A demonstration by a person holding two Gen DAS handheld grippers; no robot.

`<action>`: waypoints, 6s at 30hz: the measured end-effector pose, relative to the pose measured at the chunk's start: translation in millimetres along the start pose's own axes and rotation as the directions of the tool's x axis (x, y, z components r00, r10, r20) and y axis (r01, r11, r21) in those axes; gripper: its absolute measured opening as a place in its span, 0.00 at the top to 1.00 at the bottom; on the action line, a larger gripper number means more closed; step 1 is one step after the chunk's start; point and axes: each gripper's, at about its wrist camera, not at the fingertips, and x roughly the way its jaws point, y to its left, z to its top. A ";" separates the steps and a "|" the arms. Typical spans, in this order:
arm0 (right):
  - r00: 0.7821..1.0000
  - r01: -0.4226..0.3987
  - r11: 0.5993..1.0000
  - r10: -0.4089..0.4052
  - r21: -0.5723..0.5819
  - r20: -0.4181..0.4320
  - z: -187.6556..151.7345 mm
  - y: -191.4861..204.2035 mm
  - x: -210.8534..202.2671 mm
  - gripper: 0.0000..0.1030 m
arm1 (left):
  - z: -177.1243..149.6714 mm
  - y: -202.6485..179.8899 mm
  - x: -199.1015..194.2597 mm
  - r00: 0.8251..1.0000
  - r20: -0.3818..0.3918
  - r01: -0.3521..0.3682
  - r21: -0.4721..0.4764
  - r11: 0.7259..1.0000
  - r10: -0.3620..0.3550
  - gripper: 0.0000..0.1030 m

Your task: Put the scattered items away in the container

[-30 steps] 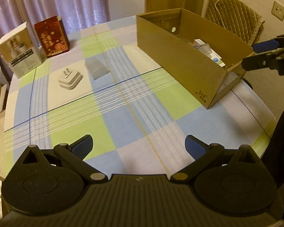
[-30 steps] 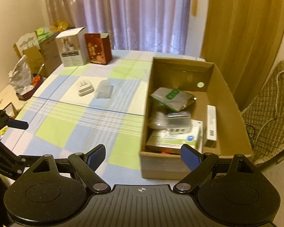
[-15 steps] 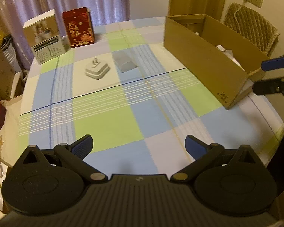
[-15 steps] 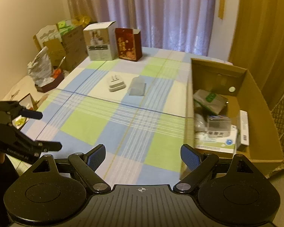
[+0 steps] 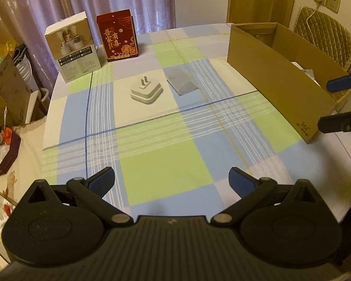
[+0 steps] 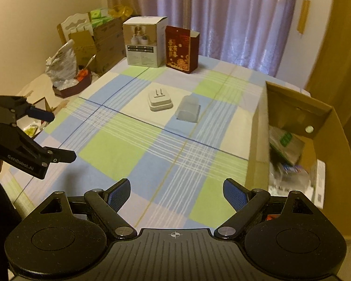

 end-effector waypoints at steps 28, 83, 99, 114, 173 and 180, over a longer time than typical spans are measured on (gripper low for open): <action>0.997 0.025 0.997 -0.021 0.066 -0.070 74.2 -41.4 160.1 0.11 | 81.7 55.2 150.1 0.996 0.085 0.003 0.044 0.999 -0.007 0.01; 0.990 0.097 0.973 -0.073 0.211 -0.119 27.9 -38.4 197.2 0.46 | 43.5 40.3 185.2 0.999 -0.004 0.038 0.092 0.995 -0.038 0.40; 0.986 0.045 0.994 -0.028 0.101 -0.162 -65.0 29.9 101.0 0.12 | -46.8 -53.7 99.6 0.993 -0.027 0.116 0.187 0.975 -0.113 0.40; 0.962 -0.233 0.582 0.018 -0.779 -0.274 -52.9 60.2 106.3 0.05 | -49.6 -44.3 98.3 0.995 -0.018 0.099 0.287 0.953 -0.098 0.33; 0.947 -0.082 0.996 0.066 -0.039 -0.314 -82.4 -3.9 121.9 0.28 | -35.5 -41.9 110.9 0.987 -0.003 0.159 0.242 0.957 -0.163 0.28; 0.951 -0.078 0.997 0.078 0.013 -0.298 -86.0 -8.6 114.5 0.28 | -36.0 -38.6 104.1 0.970 -0.051 0.242 0.139 0.960 -0.237 0.28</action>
